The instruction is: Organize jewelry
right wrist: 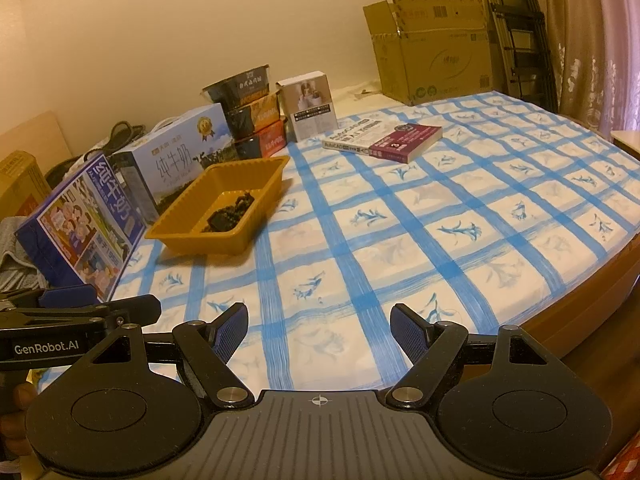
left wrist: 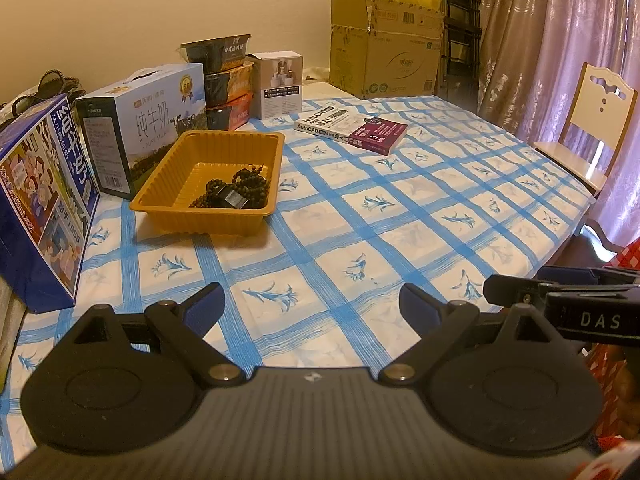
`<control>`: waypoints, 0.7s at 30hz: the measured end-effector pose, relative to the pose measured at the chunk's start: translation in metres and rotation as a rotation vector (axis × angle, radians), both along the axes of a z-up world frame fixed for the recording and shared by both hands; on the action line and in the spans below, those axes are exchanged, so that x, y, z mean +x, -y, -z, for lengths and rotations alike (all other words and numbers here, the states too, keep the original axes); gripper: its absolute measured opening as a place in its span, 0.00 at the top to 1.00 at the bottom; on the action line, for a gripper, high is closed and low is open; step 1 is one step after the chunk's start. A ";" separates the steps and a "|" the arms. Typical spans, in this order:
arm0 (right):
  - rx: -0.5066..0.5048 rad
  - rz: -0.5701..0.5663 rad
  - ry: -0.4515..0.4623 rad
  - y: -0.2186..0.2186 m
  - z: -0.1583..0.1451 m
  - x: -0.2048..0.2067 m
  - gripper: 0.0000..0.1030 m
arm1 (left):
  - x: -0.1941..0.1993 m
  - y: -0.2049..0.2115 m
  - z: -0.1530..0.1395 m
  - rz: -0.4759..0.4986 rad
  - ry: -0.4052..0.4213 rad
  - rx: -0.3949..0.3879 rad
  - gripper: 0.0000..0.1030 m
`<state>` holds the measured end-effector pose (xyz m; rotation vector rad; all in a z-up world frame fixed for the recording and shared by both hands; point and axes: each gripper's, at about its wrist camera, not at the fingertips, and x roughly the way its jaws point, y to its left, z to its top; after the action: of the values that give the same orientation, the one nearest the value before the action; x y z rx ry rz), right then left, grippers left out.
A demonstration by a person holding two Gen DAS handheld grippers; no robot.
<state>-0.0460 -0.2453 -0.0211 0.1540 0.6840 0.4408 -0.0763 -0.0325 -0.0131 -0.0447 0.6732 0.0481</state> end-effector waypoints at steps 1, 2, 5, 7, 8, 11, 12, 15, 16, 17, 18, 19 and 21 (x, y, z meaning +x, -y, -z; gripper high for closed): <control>0.000 0.000 0.000 -0.001 0.000 0.000 0.24 | 0.000 0.000 0.000 0.000 0.000 0.000 0.10; 0.000 0.001 0.000 0.000 0.000 0.000 0.24 | 0.000 0.000 0.000 0.000 0.000 0.000 0.09; 0.000 0.001 0.000 0.000 0.000 0.000 0.24 | 0.000 0.000 0.000 0.000 -0.001 0.000 0.09; 0.000 0.000 0.000 0.000 0.000 0.001 0.24 | 0.000 0.000 0.000 0.000 -0.001 -0.001 0.09; 0.000 -0.001 0.000 0.000 0.000 0.001 0.24 | 0.001 0.000 0.000 0.000 -0.001 0.000 0.09; -0.001 0.000 -0.001 0.000 0.000 0.001 0.24 | 0.001 -0.001 0.000 -0.001 -0.001 0.000 0.09; -0.001 0.000 -0.002 0.000 0.000 0.001 0.24 | 0.001 -0.001 0.000 -0.001 -0.001 -0.001 0.09; -0.003 0.002 -0.005 -0.003 0.003 0.002 0.24 | 0.001 -0.001 0.000 -0.001 -0.001 -0.001 0.09; -0.003 0.002 -0.005 -0.003 0.003 0.003 0.24 | 0.001 -0.001 0.000 -0.001 -0.001 -0.001 0.09; -0.003 0.002 -0.006 -0.003 0.005 0.003 0.24 | 0.002 -0.001 0.000 0.000 0.000 -0.001 0.09; -0.003 0.002 -0.006 -0.003 0.005 0.004 0.24 | 0.002 -0.001 0.001 0.002 0.002 -0.002 0.09; -0.003 0.002 -0.006 -0.003 0.005 0.004 0.24 | 0.003 -0.002 0.003 0.002 0.002 -0.002 0.09; -0.003 0.002 -0.006 -0.003 0.007 0.005 0.24 | 0.004 -0.003 0.005 0.001 0.003 -0.002 0.09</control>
<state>-0.0409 -0.2425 -0.0279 0.1533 0.6901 0.4375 -0.0725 -0.0298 -0.0179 -0.0464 0.6704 0.0465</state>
